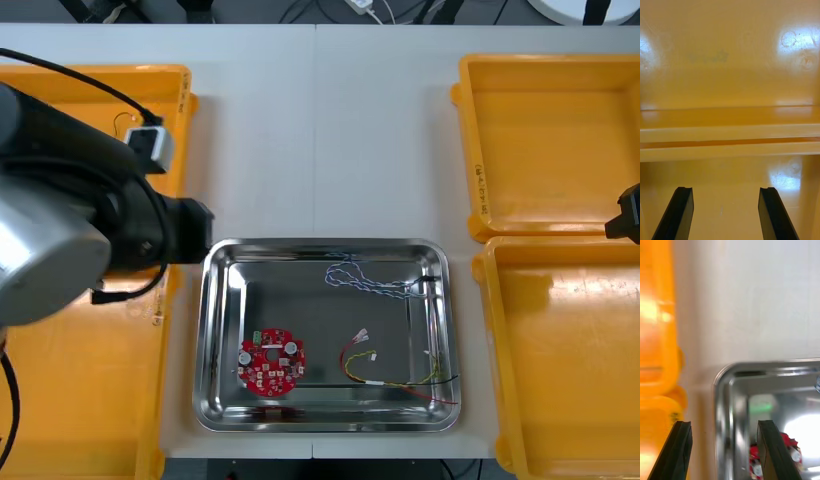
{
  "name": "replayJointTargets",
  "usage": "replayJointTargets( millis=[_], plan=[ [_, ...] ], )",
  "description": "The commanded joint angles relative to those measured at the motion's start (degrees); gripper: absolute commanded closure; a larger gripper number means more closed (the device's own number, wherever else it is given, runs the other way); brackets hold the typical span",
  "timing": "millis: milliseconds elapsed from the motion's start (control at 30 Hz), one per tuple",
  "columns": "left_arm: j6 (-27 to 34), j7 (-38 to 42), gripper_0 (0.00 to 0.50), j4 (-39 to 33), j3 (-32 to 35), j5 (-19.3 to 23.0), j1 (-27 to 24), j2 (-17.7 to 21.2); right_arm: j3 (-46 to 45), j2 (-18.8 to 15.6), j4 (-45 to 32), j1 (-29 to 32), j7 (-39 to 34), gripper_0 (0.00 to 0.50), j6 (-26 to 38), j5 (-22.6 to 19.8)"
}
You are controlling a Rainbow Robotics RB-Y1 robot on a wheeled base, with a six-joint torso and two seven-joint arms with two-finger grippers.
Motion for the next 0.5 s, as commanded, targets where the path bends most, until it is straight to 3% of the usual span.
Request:
replayJointTargets(
  millis=[33, 133, 500],
  plan=[
    [0.32, -10.74, 0.000, 3.64, 9.84, 3.70, -1.83, 2.51, -1.79, -2.34, -1.25, 0.15, 1.38, 0.000, -0.07, -0.02],
    [0.32, -14.25, 0.000, 6.81, 16.16, 6.34, -1.83, 2.68, -1.79, -2.34, -1.25, 0.15, 1.38, 0.000, -0.07, -0.02],
    [0.32, -27.17, 0.000, 16.03, 27.59, 11.78, -1.57, 4.88, -1.79, -2.34, -1.25, 0.15, 1.38, 0.000, -0.07, -0.02]
  ],
)
